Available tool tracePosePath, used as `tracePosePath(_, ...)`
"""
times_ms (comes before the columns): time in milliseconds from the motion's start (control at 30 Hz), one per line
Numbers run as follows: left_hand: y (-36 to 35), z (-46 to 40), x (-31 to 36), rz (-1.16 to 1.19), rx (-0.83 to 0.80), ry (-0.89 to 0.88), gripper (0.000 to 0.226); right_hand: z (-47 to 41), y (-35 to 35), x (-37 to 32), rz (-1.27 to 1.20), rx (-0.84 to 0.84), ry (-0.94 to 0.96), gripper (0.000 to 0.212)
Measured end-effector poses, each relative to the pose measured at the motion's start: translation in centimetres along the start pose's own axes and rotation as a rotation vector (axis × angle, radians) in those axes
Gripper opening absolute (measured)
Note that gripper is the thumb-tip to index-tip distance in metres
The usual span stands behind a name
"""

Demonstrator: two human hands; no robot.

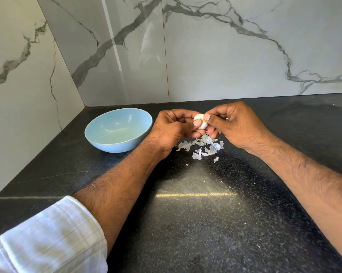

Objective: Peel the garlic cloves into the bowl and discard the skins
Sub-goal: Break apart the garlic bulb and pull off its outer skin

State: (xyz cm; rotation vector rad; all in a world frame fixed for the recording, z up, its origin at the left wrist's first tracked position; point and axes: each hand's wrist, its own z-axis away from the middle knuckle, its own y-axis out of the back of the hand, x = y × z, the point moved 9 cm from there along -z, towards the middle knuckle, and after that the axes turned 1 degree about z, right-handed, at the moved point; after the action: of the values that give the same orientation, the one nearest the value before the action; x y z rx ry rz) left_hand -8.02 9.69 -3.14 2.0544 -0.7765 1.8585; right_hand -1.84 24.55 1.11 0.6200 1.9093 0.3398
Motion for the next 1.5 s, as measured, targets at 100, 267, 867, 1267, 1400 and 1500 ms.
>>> tracePosePath(100, 0.1, 0.1, -0.2, 0.037, 0.025, 0.029, 0.021, 0.1, 0.0, -0.3, 0.030, 0.016, 0.024, 0.014)
tracePosePath(267, 0.5, 0.3, -0.6, 0.052, 0.100, 0.067, 0.013, 0.5, -0.7, -1.1, 0.203, -0.069, 0.086, 0.016)
tracePosePath(867, -0.2, -0.4, 0.6, 0.017, 0.039, -0.114, 0.029, 0.4, -0.2, -1.1, 0.201, 0.065, 0.070, 0.030)
tracePosePath(1267, -1.6, 0.5, 2.3, -0.230, 0.016, -0.317, 0.028, 0.1, 0.0, 1.5, -0.162, 0.204, -0.201, 0.036)
tracePosePath(1400, -0.6, 0.1, 0.9, -0.063, 0.024, -0.164, 0.034, 0.2, -0.3, 2.5, -0.361, 0.134, -0.304, 0.024)
tracePosePath(1500, -0.6, 0.0, 0.3, -0.029, 0.015, -0.095, 0.035, 0.6, -0.6, 3.4, -0.451, 0.104, -0.400, 0.018)
